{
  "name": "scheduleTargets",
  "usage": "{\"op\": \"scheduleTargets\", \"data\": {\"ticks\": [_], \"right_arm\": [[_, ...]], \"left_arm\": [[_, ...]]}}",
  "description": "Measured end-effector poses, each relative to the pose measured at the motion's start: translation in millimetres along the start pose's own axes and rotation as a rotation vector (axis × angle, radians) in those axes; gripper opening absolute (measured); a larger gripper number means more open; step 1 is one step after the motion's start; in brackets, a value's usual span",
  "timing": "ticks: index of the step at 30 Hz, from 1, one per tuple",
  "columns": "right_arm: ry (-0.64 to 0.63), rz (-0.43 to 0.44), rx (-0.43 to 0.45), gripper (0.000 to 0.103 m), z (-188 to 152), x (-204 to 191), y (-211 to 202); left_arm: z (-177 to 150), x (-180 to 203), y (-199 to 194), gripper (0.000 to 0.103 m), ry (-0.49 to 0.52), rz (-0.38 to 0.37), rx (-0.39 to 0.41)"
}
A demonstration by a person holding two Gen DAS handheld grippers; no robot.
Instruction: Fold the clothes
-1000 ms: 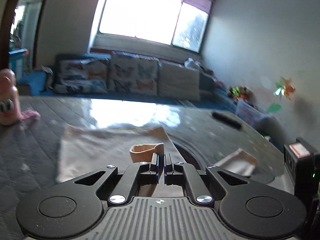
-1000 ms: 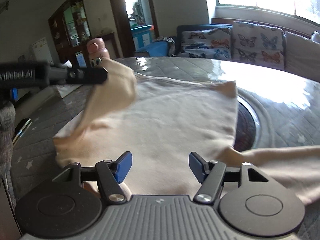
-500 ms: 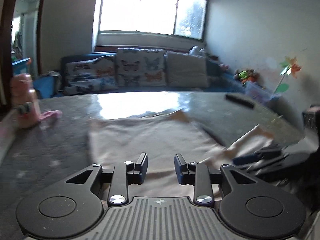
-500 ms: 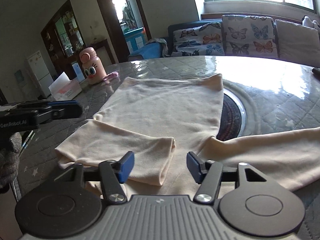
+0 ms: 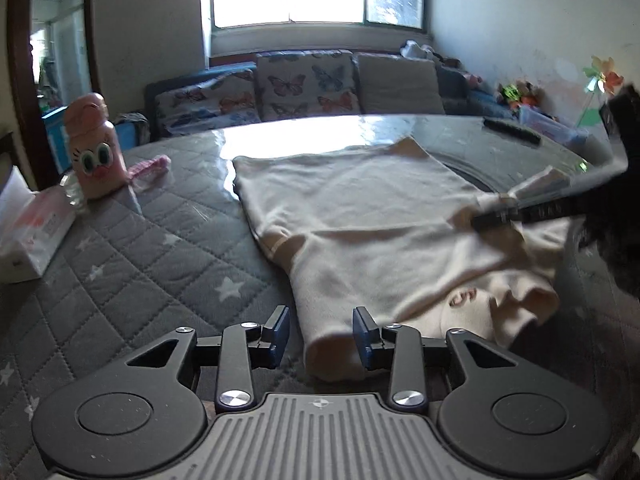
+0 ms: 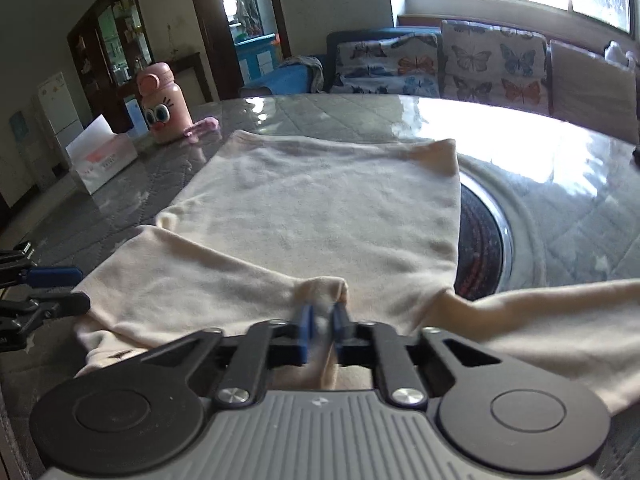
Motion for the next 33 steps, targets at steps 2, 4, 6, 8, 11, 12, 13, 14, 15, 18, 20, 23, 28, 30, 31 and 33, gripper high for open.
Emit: {"op": "scheduleTargets", "data": {"ticks": [2, 4, 6, 8, 11, 12, 13, 14, 15, 18, 20, 23, 28, 30, 31, 33], "right_arm": [[-0.040, -0.019, 0.041, 0.007, 3, -7, -9], [-0.051, -0.034, 0.051, 0.007, 4, -10, -13], [-0.058, -0.051, 0.047, 0.007, 5, -11, -12], [-0.053, -0.060, 0.038, 0.007, 3, -10, -9], [-0.047, -0.056, 0.048, 0.007, 4, -10, -10], [-0.049, -0.053, 0.062, 0.007, 5, -12, -14], [-0.054, -0.053, 0.068, 0.007, 6, -13, -16], [-0.065, -0.056, 0.079, 0.007, 7, -16, -19], [-0.069, -0.056, 0.085, 0.007, 8, -17, -22], [-0.079, -0.062, 0.105, 0.007, 11, -19, -27], [-0.081, -0.073, 0.109, 0.007, 11, -17, -28], [-0.066, -0.085, 0.091, 0.007, 7, -9, -23], [-0.041, -0.088, 0.038, 0.008, -1, 1, -7], [-0.029, -0.094, 0.038, 0.012, -1, 4, -7], [-0.027, -0.094, 0.045, 0.015, -1, 3, -9], [-0.037, -0.089, 0.063, 0.015, 0, 0, -16]], "left_arm": [[-1, 2, 2, 0.037, 0.021, -0.025, -0.014], [0, 4, 0, 0.036, 0.046, -0.045, -0.014], [5, 3, -5, 0.036, 0.047, -0.041, 0.011], [16, -3, -10, 0.036, 0.014, -0.041, 0.049], [34, -7, -8, 0.033, -0.023, -0.049, 0.079], [39, -5, -4, 0.031, -0.025, -0.050, 0.081], [44, -4, 2, 0.026, -0.027, -0.059, 0.079], [47, -3, 9, 0.021, -0.034, -0.070, 0.068], [50, -2, 18, 0.019, -0.045, -0.081, 0.052], [54, 0, 42, 0.015, -0.088, -0.108, -0.001], [52, -1, 54, 0.014, -0.102, -0.104, -0.026], [45, -6, 63, 0.014, -0.114, -0.086, -0.058], [42, -14, 56, 0.014, -0.126, -0.069, -0.058], [43, -11, 47, 0.015, -0.109, -0.069, -0.036], [43, -9, 42, 0.015, -0.097, -0.073, -0.023], [40, -3, 37, 0.015, -0.060, -0.080, -0.016]]}}
Point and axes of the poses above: each gripper's, at about its wrist camera, not at the fingertips, and y roughly the way its jaws point, x to its right, z to its top, the point moved 1 cm from there along y, roughly the way its jaws point, and after that the axes turned 13 degrees about z, right-handed, at the moved point
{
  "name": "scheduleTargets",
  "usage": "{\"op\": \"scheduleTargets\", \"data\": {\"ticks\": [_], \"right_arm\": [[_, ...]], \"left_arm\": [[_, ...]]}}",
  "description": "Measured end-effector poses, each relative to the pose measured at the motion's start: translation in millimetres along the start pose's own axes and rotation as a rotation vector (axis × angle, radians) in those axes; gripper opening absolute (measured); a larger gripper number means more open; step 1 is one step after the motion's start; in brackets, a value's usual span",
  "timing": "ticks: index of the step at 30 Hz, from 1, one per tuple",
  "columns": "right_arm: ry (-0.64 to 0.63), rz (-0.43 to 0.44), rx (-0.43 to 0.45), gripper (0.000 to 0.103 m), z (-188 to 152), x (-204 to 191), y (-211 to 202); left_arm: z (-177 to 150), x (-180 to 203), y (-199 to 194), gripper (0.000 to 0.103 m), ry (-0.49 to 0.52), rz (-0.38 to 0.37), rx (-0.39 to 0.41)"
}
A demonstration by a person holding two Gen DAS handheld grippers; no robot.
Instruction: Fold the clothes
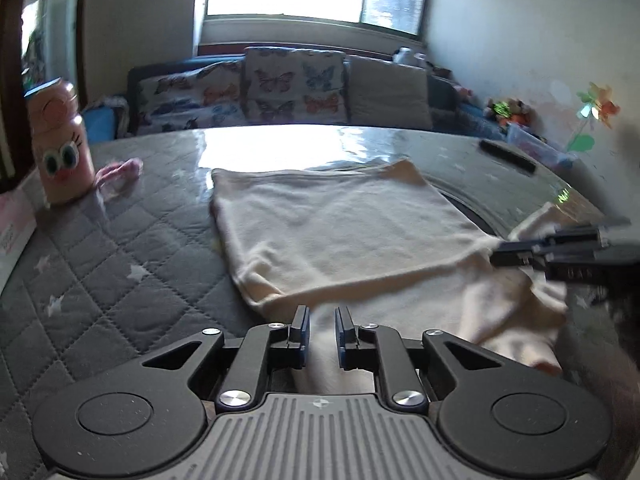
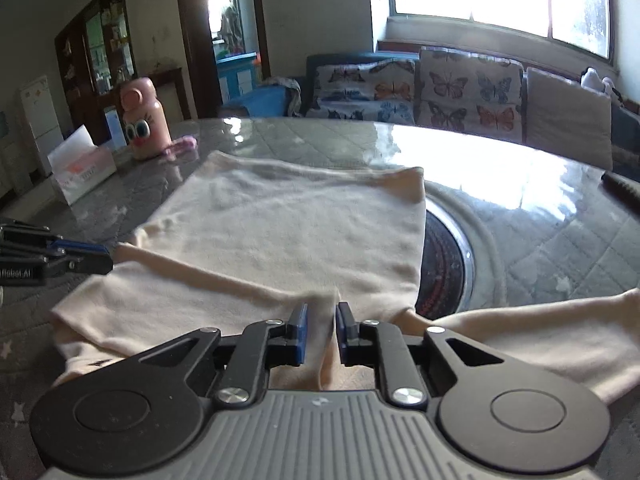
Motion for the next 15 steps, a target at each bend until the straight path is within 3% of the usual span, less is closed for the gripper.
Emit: {"op": "scheduleTargets", "data": {"ticks": [5, 12, 15], "right_arm": [[-0.055, 0.047, -0.010, 0.015, -5, -12, -14], [-0.118, 0.070, -0.064, 0.016, -27, -22, -13], [-0.070, 0.072, -0.026, 0.026, -26, -13, -32]], "left_arm": [[-12, 12, -2, 0.015, 0.073, 0.009, -0.012], [-17, 9, -8, 0.017, 0.073, 0.026, -0.015], [-16, 7, -14, 0.033, 0.064, 0.042, 0.000]]}}
Point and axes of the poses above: each gripper's, at about its wrist camera, not at the fingertips, and y roughly the way its jaws point, x to its right, z to its top, the point moved 1 cm from there along y, roughly the way its jaws point, and after that the axes turned 13 degrees about z, right-handed, at the moved point
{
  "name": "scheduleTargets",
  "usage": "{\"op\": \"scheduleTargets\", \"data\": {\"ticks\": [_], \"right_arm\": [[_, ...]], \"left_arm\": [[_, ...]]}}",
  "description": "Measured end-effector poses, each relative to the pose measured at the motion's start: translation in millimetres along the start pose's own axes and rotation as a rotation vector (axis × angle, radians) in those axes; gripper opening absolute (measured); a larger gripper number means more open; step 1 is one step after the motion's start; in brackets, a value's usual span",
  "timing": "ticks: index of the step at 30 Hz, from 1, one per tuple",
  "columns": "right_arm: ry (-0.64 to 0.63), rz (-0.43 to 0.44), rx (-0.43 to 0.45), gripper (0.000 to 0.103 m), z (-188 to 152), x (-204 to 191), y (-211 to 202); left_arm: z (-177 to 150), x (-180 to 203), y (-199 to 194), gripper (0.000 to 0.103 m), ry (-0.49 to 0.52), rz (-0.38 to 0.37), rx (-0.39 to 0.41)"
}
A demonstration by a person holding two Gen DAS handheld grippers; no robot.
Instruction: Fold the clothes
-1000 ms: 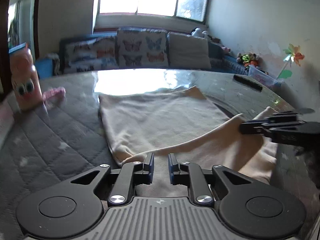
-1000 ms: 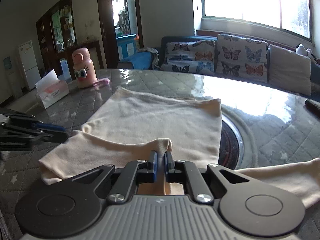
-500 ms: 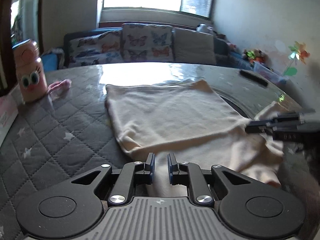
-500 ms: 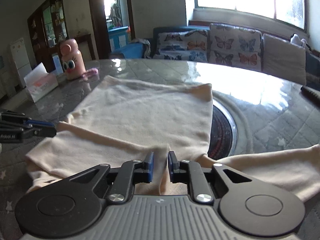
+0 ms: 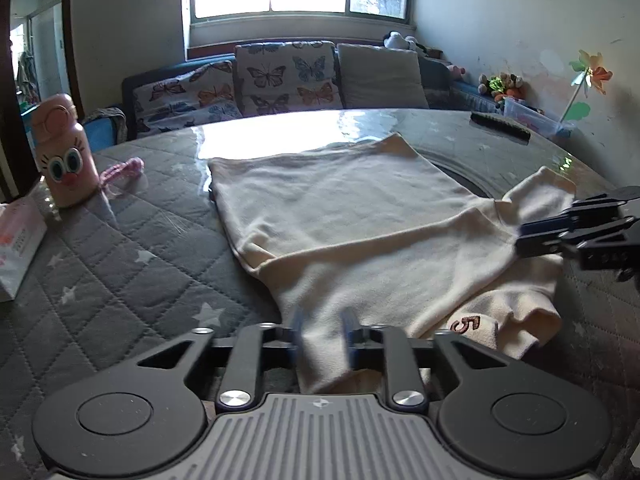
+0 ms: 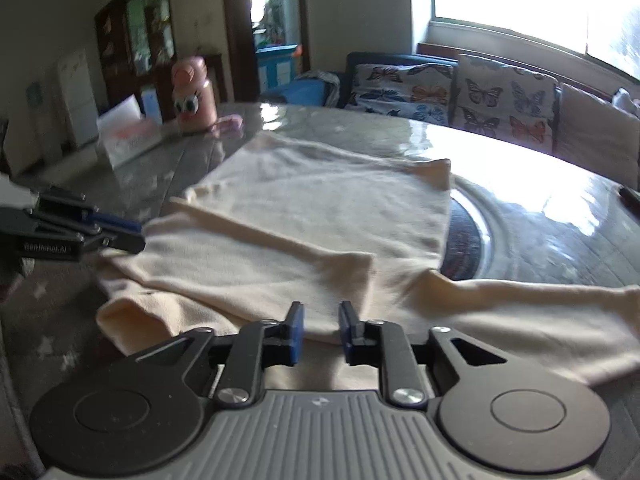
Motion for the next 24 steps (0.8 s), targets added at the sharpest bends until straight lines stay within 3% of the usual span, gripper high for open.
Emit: {"op": "scheduleTargets", "data": {"ticks": [2, 6, 15, 19, 24], "right_arm": [[0.035, -0.051, 0.025, 0.031, -2, 14, -12], [0.142, -0.160, 0.064, 0.031, -10, 53, -34], [0.364, -0.491, 0.149, 0.041, -29, 152, -79], [0.483, -0.490, 0.182, 0.041, -40, 186, -85], [0.453, -0.516, 0.184, 0.040, -42, 192, -80]], "left_arm": [[0, -1, -3, 0.038, -0.007, 0.007, 0.007], [0, 1, -7, 0.046, -0.011, 0.015, 0.015], [7, 14, -10, 0.065, -0.007, 0.026, 0.036], [10, 17, -11, 0.073, -0.007, 0.036, 0.040], [10, 18, -10, 0.077, -0.010, 0.049, 0.033]]}}
Point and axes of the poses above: each gripper's, at about its wrist camera, not at the fingertips, and y roughly the way its jaws point, x to its right, z to its top, the point moved 1 cm from there along y, roughly the way its jaws point, and after that the axes turned 13 degrees about z, right-handed, at the moved point
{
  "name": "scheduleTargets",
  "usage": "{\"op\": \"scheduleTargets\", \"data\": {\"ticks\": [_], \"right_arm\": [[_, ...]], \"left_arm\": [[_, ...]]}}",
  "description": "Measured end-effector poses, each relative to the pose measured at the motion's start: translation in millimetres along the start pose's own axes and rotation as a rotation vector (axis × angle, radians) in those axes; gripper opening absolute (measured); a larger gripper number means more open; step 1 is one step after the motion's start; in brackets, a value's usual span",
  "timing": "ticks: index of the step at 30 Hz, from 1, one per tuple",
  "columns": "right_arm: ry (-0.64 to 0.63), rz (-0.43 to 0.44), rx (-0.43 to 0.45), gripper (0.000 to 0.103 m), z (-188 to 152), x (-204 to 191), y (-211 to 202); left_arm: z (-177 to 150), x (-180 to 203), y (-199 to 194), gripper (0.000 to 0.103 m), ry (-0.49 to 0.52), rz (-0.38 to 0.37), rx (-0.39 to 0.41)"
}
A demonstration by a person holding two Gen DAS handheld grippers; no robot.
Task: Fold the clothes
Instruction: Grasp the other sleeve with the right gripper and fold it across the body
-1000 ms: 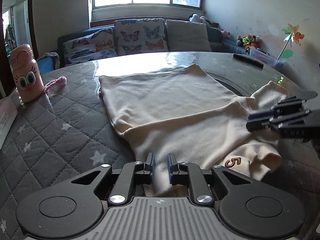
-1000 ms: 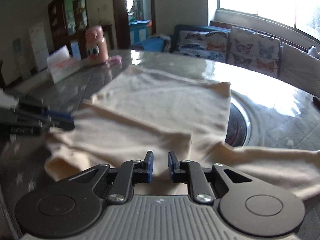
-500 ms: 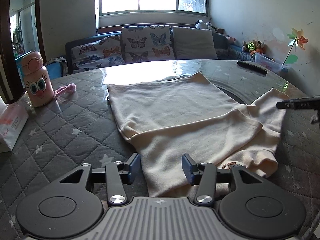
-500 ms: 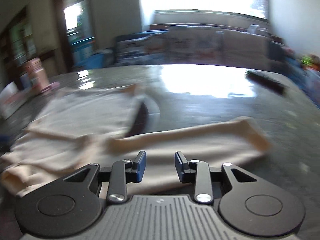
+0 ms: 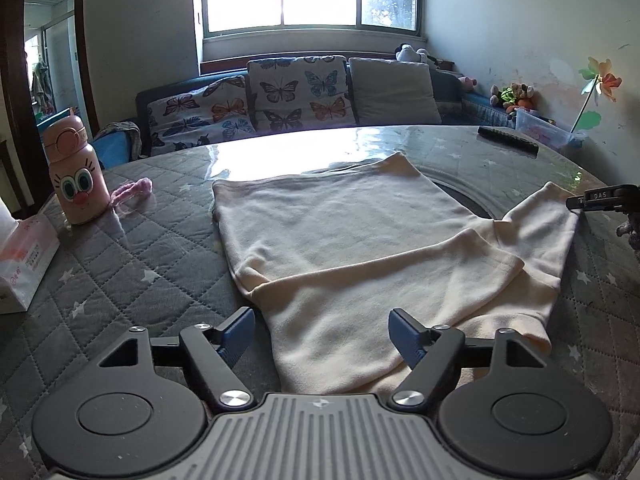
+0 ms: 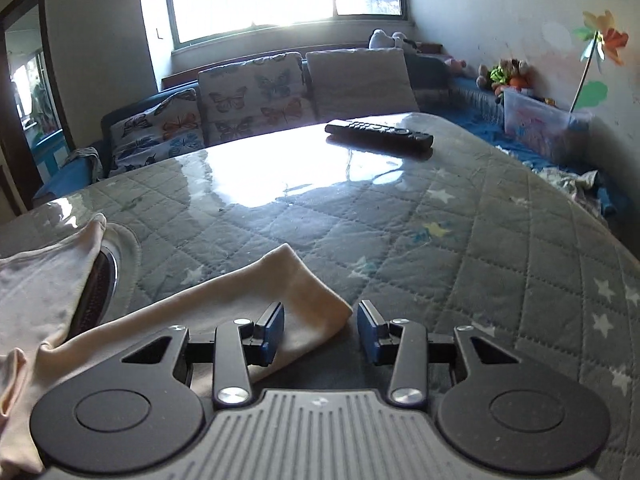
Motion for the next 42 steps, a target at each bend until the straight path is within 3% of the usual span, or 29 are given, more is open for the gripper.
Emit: {"op": "scheduleTargets", "data": {"ticks": [2, 6, 13, 23, 35, 42], "right_arm": [[-0.018, -0.005, 0.000, 0.035, 1, -3, 3], [-0.043, -0.011, -0.005, 0.009, 1, -11, 2], [-0.077, 0.056, 0.044, 0.007, 13, -31, -20], [-0.254, 0.342, 0.095, 0.007, 41, -139, -61], [-0.518, 0.596, -0.026, 0.007, 14, -290, -47], [-0.569, 0.697, -0.137, 0.007, -20, -330, -30]], "left_arm": [[-1, 0, 0, 0.079, -0.002, 0.003, -0.003], [-2, 0, 1, 0.080, -0.009, 0.006, -0.008], [-4, -1, 0, 0.088, -0.018, -0.002, 0.000], [-7, -11, -9, 0.103, -0.045, 0.003, 0.042], [-19, -35, -17, 0.103, -0.102, 0.019, 0.051], [-22, -39, -12, 0.103, -0.122, 0.020, 0.040]]}}
Point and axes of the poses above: each gripper's, at about its wrist camera, not at the fingertips, and y roughly the way its jaws point, x to its right, z to its top, the point moved 1 cm from there along y, roughly the way its jaws point, and after that the axes turned 13 degrees about z, right-handed, at the moved point
